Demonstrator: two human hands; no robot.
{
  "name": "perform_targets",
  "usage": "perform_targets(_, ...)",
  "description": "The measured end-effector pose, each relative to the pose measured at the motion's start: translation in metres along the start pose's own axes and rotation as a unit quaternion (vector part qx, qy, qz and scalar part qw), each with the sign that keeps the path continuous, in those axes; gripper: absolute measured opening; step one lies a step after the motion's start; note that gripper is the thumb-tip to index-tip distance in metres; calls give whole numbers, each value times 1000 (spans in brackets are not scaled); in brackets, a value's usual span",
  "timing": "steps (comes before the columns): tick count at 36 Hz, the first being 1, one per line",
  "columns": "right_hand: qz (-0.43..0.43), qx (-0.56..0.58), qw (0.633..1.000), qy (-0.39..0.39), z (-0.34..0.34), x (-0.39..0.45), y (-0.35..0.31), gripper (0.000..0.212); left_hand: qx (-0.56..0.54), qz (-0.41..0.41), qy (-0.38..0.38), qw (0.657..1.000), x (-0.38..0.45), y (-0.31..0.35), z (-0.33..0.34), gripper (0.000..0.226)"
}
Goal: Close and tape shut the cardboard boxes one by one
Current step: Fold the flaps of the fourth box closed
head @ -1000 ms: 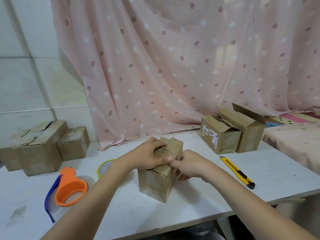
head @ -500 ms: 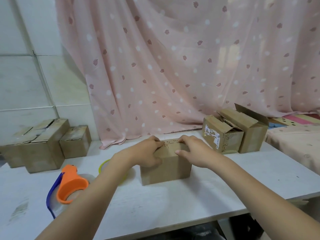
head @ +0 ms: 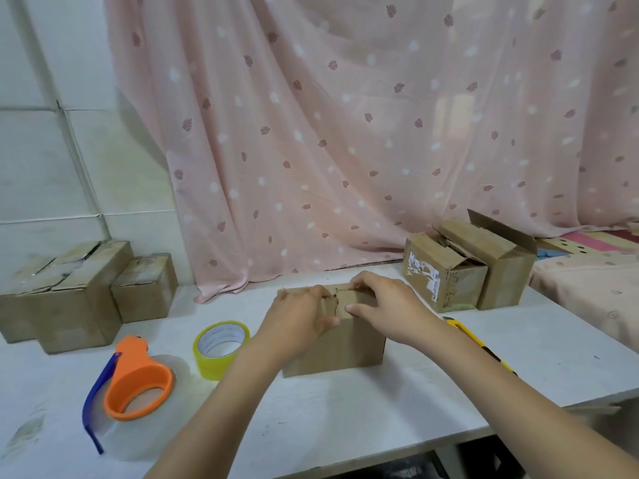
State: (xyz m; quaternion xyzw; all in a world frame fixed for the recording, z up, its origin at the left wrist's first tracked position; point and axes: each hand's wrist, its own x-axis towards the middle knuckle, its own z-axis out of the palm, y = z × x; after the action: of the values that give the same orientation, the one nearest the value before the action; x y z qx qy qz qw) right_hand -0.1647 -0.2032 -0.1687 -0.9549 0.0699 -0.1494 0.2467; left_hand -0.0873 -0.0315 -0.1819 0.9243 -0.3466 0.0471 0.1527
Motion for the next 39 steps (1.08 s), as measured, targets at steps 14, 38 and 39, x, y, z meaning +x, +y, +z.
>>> perform_targets(14, -20, 35, 999, 14, -14, -7, -7, 6, 34, 59, -30, 997, -1, -1, 3, 43)
perform_targets(38, -109, -100, 989, -8, 27, -5, 16, 34, 175, 48, -26, 983, -2, -9, 23, 73)
perform_targets(39, -111, -98, 989, -5, 28, -6, 18, 34, 177, 48, -28, 983, -2, -8, 23, 72)
